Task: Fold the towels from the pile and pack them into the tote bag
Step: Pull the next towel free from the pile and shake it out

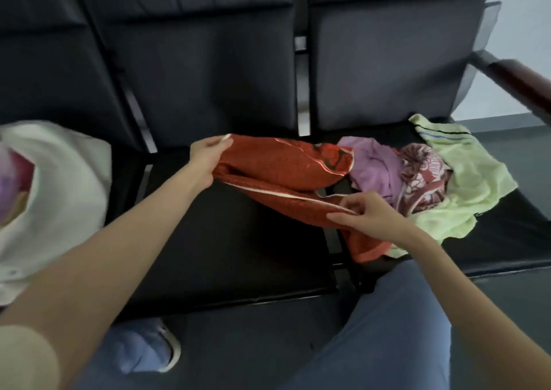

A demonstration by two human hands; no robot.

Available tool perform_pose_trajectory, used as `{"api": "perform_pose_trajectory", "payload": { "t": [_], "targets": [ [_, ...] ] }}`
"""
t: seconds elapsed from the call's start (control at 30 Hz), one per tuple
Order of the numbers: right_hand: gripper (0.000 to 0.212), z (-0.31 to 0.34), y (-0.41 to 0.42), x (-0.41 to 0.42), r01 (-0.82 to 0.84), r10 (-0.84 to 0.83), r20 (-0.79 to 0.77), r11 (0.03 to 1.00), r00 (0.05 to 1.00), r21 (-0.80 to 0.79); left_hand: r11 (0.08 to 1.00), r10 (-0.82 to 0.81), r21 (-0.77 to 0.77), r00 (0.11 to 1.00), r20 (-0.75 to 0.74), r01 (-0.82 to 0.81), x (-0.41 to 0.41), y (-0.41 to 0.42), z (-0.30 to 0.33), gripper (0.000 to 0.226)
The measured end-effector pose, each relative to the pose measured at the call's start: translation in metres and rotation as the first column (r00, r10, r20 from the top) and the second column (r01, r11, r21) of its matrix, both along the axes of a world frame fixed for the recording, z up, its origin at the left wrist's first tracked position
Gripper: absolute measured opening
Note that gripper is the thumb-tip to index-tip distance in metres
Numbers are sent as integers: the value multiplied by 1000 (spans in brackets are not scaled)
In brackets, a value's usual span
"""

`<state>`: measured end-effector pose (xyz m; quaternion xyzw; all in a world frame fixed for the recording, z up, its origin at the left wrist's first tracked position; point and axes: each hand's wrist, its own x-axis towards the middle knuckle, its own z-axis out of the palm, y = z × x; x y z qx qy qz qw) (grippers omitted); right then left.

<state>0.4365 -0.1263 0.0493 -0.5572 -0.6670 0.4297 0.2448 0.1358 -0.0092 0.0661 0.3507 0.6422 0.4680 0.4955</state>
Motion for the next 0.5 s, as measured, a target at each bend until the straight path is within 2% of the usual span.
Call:
{"api": "perform_pose_trajectory", "payload": {
  "t": [0.07, 0.23, 0.37, 0.5],
  "targets": [
    [7, -12, 2, -18, -26, 28, 41, 999, 999, -47, 1000, 10, -19, 994, -109, -12, -34, -30, -32, 24],
    [19, -33, -5, -67, -36, 34, -12, 980, 999, -195, 985, -107, -163, 950, -293, 61, -107, -108, -106, 23],
    [19, -43, -6, -102, -118, 111, -43, 964, 993, -240, 937, -329, -274, 813, -480, 217, -140, -155, -139, 19],
    [23, -43, 0, -126, -164, 156, -55, 971, 986, -176, 859, -470, -458, 708, -528, 229, -164, -169, -144, 8]
  ]
}}
